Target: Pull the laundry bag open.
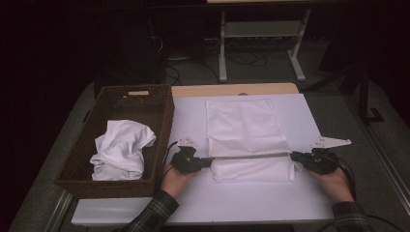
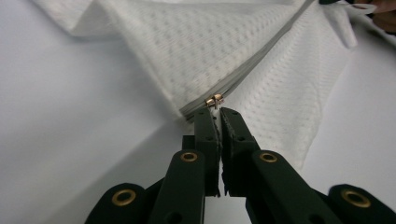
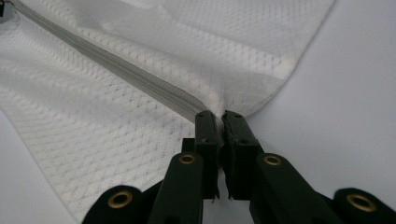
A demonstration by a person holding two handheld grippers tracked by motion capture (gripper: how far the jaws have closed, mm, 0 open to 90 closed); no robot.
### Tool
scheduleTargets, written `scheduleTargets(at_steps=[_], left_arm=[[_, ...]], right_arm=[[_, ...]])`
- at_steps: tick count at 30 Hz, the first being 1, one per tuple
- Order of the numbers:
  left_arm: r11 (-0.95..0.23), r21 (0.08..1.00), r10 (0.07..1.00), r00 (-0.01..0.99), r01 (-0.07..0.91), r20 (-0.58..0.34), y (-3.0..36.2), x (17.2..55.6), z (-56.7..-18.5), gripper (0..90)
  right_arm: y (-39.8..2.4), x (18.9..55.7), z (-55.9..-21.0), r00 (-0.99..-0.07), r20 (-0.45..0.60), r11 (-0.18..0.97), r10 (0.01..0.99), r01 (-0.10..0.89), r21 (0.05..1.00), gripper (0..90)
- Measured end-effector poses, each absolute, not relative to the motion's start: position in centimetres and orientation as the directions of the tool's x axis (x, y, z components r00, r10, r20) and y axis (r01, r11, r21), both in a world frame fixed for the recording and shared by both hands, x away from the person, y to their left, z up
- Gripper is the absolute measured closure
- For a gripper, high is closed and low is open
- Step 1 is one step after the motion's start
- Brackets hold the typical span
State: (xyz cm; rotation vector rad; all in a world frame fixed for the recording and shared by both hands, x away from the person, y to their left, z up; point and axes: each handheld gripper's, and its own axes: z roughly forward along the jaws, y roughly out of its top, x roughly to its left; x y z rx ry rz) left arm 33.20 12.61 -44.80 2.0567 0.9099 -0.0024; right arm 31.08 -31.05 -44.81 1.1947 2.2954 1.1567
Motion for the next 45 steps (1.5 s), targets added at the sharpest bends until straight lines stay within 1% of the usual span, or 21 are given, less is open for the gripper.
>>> scheduleTargets(at_steps=[8, 12, 15, 16, 17, 18, 19, 20, 21, 22, 23, 24, 25, 26, 27, 29, 30, 31, 32, 39, 45], left_arm=[[-0.403, 0.702, 0.622, 0.738, 0.587, -0.261, 12.3, 33.2, -45.1, 85.7], [-0.410, 0.704, 0.632, 0.737, 0.580, -0.238, 12.5, 33.3, -45.1, 82.1], [-0.406, 0.717, 0.647, 0.732, 0.567, -0.212, 12.6, 33.3, -44.8, 72.9], [-0.404, 0.725, 0.651, 0.732, 0.558, -0.201, 12.6, 33.2, -44.7, 67.7], [-0.404, 0.725, 0.651, 0.732, 0.558, -0.201, 12.6, 33.2, -44.7, 64.8], [-0.408, 0.727, 0.652, 0.734, 0.552, -0.191, 12.6, 33.2, -44.6, 64.8], [-0.408, 0.727, 0.652, 0.734, 0.552, -0.191, 12.6, 33.2, -44.6, 60.2], [-0.405, 0.734, 0.651, 0.735, 0.546, -0.188, 12.6, 33.2, -44.5, 60.2], [-0.402, 0.739, 0.649, 0.737, 0.541, -0.187, 12.5, 33.2, -44.5, 53.6], [-0.398, 0.743, 0.647, 0.739, 0.538, -0.188, 12.5, 33.2, -44.5, 50.7], [-0.398, 0.743, 0.647, 0.739, 0.538, -0.188, 12.5, 33.2, -44.5, 48.3], [-0.398, 0.743, 0.647, 0.739, 0.538, -0.188, 12.5, 33.2, -44.5, 48.3], [-0.400, 0.744, 0.632, 0.749, 0.535, -0.199, 12.4, 33.1, -44.4, 48.3], [-0.403, 0.744, 0.625, 0.754, 0.533, -0.202, 12.4, 33.1, -44.3, 42.1], [-0.406, 0.743, 0.619, 0.758, 0.532, -0.205, 12.3, 33.1, -44.3, 38.6], [-0.414, 0.740, 0.605, 0.768, 0.530, -0.212, 12.2, 33.0, -44.2, 33.0], [-0.414, 0.740, 0.605, 0.768, 0.530, -0.212, 12.2, 33.0, -44.2, 29.9], [-0.414, 0.740, 0.605, 0.768, 0.530, -0.212, 12.2, 33.0, -44.2, 29.9], [-0.428, 0.737, 0.578, 0.785, 0.523, -0.221, 12.0, 32.8, -44.0, 24.1], [-0.449, 0.759, 0.534, 0.823, 0.472, -0.195, 11.8, 32.0, -43.5, 14.1], [-0.457, 0.774, 0.499, 0.846, 0.439, -0.185, 12.1, 31.1, -43.4, 13.1]], right_arm=[[-30.6, 31.3, -45.3, -0.618, 0.086, 0.362, 0.781, 0.561, 0.745, 84.0], [-30.4, 31.2, -45.4, -0.625, 0.081, 0.376, 0.776, 0.562, 0.737, 81.4], [-30.6, 31.2, -45.3, -0.619, 0.096, 0.362, 0.779, 0.570, 0.738, 70.7], [-30.6, 31.2, -45.3, -0.622, 0.115, 0.347, 0.774, 0.569, 0.745, 63.3], [-30.6, 31.2, -45.3, -0.622, 0.115, 0.347, 0.774, 0.569, 0.745, 63.3], [-30.6, 31.2, -45.3, -0.624, 0.118, 0.343, 0.773, 0.567, 0.749, 60.7], [-30.6, 31.2, -45.3, -0.624, 0.118, 0.343, 0.773, 0.567, 0.749, 60.7], [-30.5, 31.1, -45.2, -0.628, 0.116, 0.340, 0.769, 0.556, 0.758, 56.1], [-30.4, 31.0, -45.1, -0.634, 0.118, 0.337, 0.764, 0.549, 0.765, 49.1], [-30.3, 31.0, -45.1, -0.635, 0.117, 0.336, 0.764, 0.545, 0.768, 45.1], [-30.3, 31.0, -45.1, -0.635, 0.117, 0.336, 0.764, 0.545, 0.768, 45.1], [-30.2, 31.0, -45.0, -0.633, 0.113, 0.336, 0.766, 0.544, 0.769, 45.1], [-30.2, 31.0, -45.0, -0.633, 0.113, 0.336, 0.766, 0.544, 0.769, 41.9], [-30.0, 30.9, -45.1, -0.633, 0.123, 0.326, 0.764, 0.544, 0.773, 31.4], [-29.9, 30.9, -45.1, -0.634, 0.129, 0.323, 0.763, 0.546, 0.773, 28.0], [-29.6, 30.8, -45.1, -0.626, 0.125, 0.319, 0.770, 0.547, 0.774, 23.5], [-29.6, 30.8, -45.1, -0.626, 0.125, 0.319, 0.770, 0.547, 0.774, 23.5], [-29.4, 30.8, -45.1, -0.624, 0.124, 0.319, 0.771, 0.548, 0.773, 21.8], [-29.0, 30.5, -45.0, -0.621, 0.112, 0.325, 0.776, 0.545, 0.773, 18.3], [-28.5, 29.9, -44.7, -0.624, 0.122, 0.318, 0.772, 0.545, 0.776, 15.8], [-28.3, 29.0, -44.7, -0.619, 0.133, 0.293, 0.774, 0.537, 0.791, 14.0]])
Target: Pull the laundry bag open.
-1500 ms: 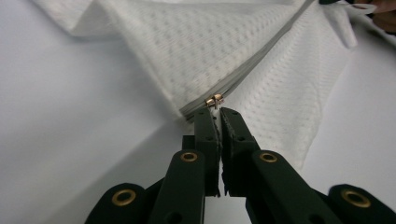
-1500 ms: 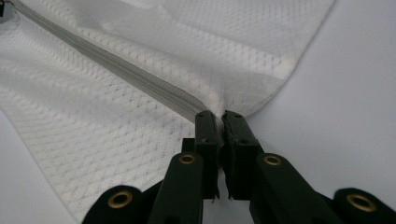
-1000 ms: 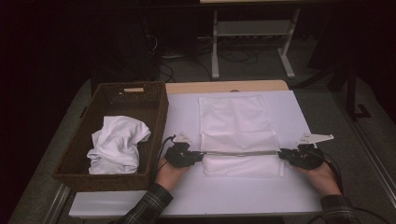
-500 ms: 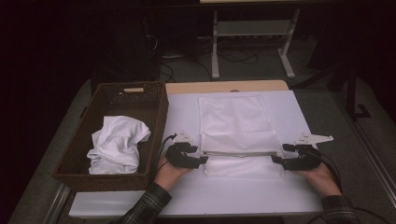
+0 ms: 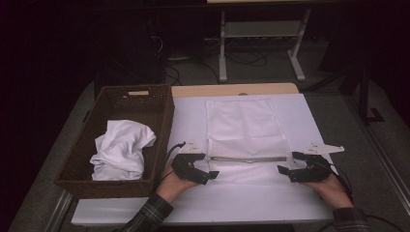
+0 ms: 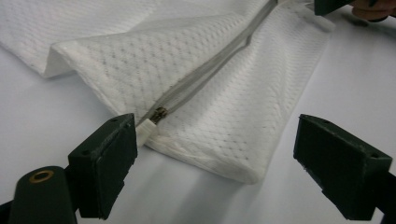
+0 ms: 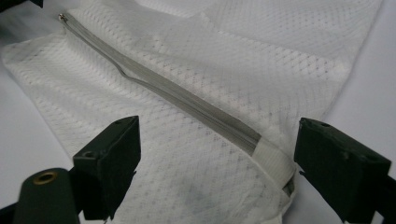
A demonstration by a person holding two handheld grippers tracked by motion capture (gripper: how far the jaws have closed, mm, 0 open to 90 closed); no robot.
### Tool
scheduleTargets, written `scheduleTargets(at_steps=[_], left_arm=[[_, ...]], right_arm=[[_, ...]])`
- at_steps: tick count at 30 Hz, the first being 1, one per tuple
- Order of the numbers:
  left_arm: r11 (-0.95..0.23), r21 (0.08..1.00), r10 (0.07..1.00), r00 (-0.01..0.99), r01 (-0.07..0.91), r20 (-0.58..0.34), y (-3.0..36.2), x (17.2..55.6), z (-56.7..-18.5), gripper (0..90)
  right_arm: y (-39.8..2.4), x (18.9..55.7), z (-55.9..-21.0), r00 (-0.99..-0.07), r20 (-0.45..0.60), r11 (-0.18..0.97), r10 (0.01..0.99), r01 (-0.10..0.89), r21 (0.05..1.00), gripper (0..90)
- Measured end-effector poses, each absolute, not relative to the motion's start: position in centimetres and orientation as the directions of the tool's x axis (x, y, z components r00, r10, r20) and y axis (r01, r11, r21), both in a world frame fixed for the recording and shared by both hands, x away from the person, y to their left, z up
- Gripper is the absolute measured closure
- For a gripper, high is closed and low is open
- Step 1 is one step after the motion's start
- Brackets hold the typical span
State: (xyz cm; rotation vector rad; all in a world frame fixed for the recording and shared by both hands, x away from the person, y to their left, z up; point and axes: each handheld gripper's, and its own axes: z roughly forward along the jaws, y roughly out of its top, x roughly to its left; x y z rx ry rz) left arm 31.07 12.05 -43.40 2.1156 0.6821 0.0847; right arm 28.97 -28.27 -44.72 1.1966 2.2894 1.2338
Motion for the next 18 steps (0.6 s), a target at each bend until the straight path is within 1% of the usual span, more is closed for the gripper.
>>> scheduleTargets(at_steps=[4, 7, 18], left_arm=[[-0.473, 0.766, 0.501, 0.848, 0.436, -0.174, 12.2, 30.6, -43.4, 13.1], [-0.476, 0.768, 0.501, 0.849, 0.430, -0.165, 12.4, 30.3, -43.2, 13.1], [-0.465, 0.776, 0.497, 0.851, 0.427, -0.170, 12.8, 29.8, -42.9, 13.1]], right_arm=[[-28.2, 28.7, -44.8, -0.611, 0.128, 0.289, 0.781, 0.535, 0.794, 13.4], [-28.3, 27.9, -45.0, -0.599, 0.116, 0.276, 0.793, 0.522, 0.807, 13.2], [-28.2, 27.1, -45.3, -0.599, 0.108, 0.274, 0.794, 0.511, 0.815, 12.9]])
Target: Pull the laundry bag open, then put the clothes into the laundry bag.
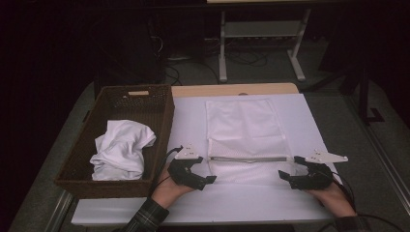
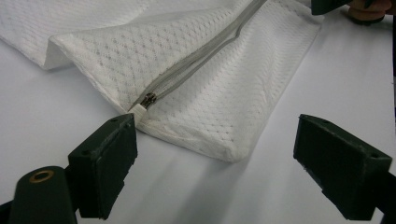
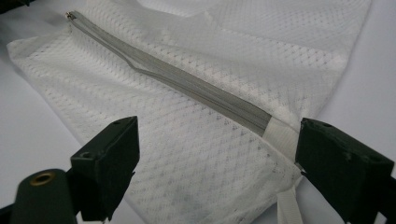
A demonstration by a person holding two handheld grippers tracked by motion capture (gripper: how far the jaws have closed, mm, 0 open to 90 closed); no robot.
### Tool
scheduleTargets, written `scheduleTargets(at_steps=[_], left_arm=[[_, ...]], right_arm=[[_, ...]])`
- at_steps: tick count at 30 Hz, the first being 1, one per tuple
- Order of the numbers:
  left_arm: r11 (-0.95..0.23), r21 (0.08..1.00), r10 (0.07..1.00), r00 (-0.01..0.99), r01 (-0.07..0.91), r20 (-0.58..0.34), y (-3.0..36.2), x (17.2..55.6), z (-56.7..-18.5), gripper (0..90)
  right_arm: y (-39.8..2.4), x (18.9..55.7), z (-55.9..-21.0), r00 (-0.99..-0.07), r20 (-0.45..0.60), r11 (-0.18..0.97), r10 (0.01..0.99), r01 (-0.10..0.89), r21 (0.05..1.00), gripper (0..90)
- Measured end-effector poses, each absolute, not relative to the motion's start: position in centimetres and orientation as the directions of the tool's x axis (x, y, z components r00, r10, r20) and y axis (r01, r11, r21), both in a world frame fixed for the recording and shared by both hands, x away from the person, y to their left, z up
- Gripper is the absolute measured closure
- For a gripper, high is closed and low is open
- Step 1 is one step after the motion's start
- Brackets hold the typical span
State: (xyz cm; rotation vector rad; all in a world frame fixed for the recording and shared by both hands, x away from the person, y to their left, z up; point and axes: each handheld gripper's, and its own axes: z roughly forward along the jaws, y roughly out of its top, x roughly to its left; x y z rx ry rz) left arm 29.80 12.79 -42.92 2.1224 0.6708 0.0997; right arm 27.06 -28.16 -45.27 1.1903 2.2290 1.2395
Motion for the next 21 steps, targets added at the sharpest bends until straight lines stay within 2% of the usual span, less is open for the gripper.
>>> scheduleTargets(at_steps=[20, 21], left_arm=[[-0.449, 0.782, 0.498, 0.848, 0.433, -0.184, 12.9, 29.7, -41.4, 13.2], [-0.428, 0.789, 0.488, 0.847, 0.442, -0.209, 13.0, 29.7, -41.0, 13.2]], right_arm=[[-28.1, 27.3, -45.4, -0.612, 0.092, 0.292, 0.786, 0.498, 0.817, 12.8], [-28.1, 27.3, -45.4, -0.612, 0.092, 0.292, 0.786, 0.498, 0.817, 12.8]])
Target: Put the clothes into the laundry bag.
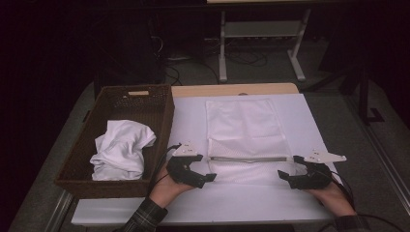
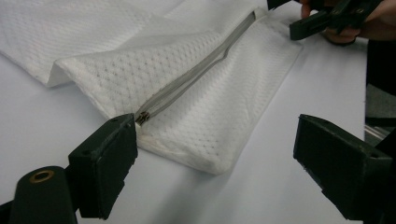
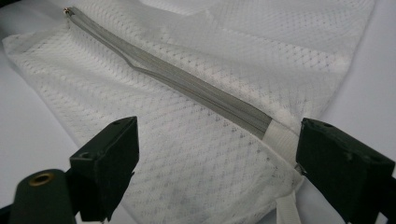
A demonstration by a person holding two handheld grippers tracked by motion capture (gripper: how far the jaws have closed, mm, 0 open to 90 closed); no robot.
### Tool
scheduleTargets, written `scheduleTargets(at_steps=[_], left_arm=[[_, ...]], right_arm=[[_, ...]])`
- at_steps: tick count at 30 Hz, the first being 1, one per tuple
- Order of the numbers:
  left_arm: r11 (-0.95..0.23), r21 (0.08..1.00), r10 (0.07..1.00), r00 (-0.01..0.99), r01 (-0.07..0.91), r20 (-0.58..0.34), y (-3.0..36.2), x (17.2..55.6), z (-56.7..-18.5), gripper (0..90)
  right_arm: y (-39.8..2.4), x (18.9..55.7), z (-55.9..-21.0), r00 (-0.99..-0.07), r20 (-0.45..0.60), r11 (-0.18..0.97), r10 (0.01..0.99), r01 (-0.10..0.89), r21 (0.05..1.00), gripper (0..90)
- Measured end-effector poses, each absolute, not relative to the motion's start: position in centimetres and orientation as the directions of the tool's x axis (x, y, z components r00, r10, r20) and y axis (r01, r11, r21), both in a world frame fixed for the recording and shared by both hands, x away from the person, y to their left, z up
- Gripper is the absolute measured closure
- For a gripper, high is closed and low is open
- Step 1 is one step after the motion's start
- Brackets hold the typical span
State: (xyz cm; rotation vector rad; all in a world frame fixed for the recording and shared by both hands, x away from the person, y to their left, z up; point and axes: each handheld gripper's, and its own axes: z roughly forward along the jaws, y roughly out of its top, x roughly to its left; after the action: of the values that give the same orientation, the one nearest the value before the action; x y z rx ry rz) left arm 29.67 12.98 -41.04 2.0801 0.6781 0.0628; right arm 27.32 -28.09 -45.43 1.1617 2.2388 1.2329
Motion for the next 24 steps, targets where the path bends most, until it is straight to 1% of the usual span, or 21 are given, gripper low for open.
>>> scheduleTargets(at_steps=[15, 24], left_arm=[[-0.421, 0.789, 0.476, 0.849, 0.449, -0.229, 12.8, 29.9, -39.8, 13.2], [-0.425, 0.790, 0.439, 0.864, 0.442, -0.247, 12.6, 30.4, -38.5, 13.2]], right_arm=[[-28.0, 27.4, -45.5, -0.611, 0.083, 0.299, 0.787, 0.497, 0.815, 12.8], [-28.0, 27.4, -45.5, -0.610, 0.083, 0.299, 0.788, 0.497, 0.815, 12.8]])
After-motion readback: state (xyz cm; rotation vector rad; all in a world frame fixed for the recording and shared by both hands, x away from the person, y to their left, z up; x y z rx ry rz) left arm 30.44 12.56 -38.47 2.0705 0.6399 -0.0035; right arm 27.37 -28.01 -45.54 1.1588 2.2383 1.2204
